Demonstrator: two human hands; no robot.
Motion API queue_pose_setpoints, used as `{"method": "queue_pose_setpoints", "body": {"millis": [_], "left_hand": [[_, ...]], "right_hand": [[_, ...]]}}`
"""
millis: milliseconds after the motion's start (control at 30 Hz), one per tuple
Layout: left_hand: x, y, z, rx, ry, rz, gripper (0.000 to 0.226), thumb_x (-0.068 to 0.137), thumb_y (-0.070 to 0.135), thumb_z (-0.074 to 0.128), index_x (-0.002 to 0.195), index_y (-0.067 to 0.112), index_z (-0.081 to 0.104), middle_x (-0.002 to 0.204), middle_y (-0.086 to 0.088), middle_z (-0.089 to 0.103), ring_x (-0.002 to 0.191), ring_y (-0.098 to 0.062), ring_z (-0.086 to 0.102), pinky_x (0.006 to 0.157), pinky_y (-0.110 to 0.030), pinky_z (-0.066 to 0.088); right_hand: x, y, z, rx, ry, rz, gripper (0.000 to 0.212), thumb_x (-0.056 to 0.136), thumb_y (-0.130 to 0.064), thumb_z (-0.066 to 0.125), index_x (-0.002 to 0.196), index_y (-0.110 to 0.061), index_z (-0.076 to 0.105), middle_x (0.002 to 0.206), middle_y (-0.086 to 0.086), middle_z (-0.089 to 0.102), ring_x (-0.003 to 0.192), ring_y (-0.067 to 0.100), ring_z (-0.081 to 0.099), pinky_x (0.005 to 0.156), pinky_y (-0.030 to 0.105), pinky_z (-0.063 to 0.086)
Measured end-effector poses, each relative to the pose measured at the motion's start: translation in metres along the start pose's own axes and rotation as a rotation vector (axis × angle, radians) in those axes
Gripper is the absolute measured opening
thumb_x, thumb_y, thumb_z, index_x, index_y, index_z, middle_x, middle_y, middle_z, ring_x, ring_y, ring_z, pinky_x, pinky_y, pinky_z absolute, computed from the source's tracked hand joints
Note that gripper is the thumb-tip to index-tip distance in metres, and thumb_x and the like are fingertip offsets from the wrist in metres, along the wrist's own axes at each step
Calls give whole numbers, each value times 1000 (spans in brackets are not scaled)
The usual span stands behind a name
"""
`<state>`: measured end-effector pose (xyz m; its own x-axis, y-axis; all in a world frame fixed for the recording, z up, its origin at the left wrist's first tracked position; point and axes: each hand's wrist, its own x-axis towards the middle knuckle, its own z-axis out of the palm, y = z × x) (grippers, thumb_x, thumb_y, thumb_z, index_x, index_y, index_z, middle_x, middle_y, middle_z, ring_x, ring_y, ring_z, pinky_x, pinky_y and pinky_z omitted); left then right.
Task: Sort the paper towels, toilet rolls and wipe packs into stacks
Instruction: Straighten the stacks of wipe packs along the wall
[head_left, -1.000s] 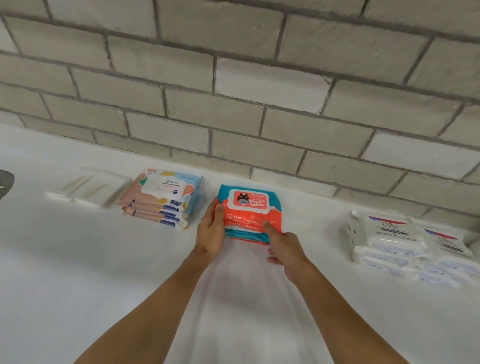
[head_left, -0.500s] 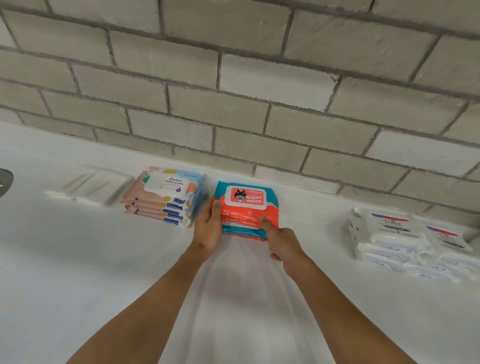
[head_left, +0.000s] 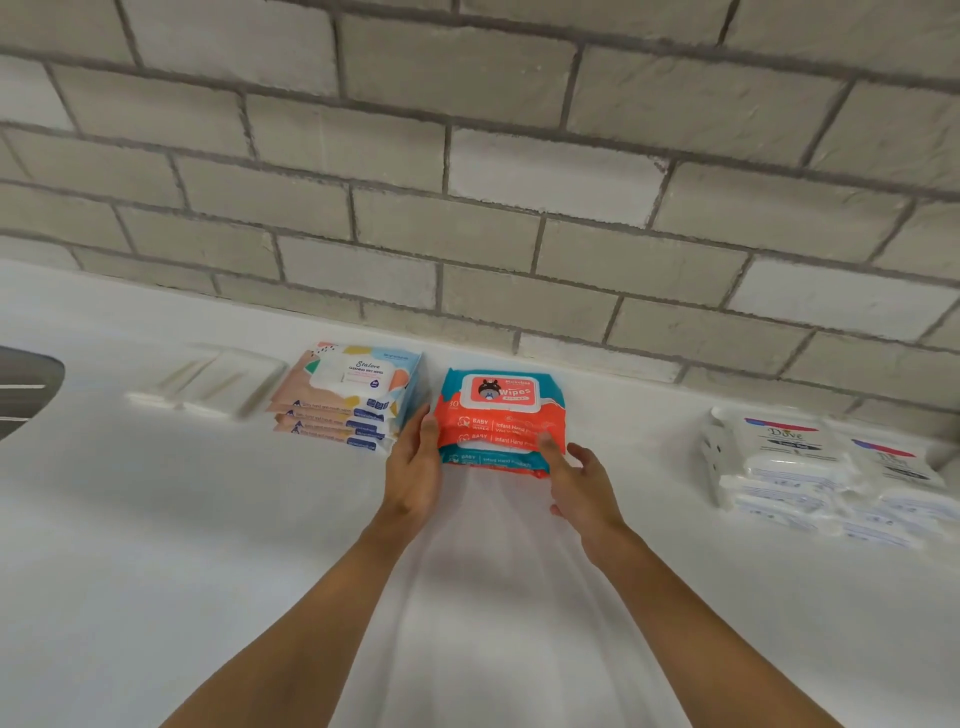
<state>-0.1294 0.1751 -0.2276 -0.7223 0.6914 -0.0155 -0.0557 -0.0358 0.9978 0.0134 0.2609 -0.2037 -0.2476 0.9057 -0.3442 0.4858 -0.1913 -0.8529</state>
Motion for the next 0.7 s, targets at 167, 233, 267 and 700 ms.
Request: {"method": "queue_pose_setpoints", "body": {"millis": [167,233,267,700], "left_hand": [[-18,0,-8,7,25,5,39,102,39,36,135,23,50,128,5,54,106,-4,59,71,-9,51],[-23,2,-10,16,33,4,34,101,41,38,131,31,50,130,5,53,116,-13,56,87,-21,51],[-27,5,-10,13,39,-6,29,101,41,38,128,35,49,131,6,52,120,-16,53,96,-31,49],[-73,35,22,19,106,59,19,100,29,50,117,24,57,117,-1,61,104,-19,59,90,-32,47]], "right_hand": [[-14,9,-9,-7,47,-28,76,87,-64,49,149,-24,31,149,10,43,130,29,50,103,47,48],[-23,12,-15,16,63,-33,71,89,-61,51,147,-24,33,148,10,44,128,29,51,102,46,48],[-28,15,-20,33,67,-39,69,90,-59,51,147,-24,34,147,10,45,127,28,52,102,46,48],[-102,46,-84,131,99,-156,22,93,-18,54,103,-27,72,109,-8,68,104,18,65,98,42,52]]}}
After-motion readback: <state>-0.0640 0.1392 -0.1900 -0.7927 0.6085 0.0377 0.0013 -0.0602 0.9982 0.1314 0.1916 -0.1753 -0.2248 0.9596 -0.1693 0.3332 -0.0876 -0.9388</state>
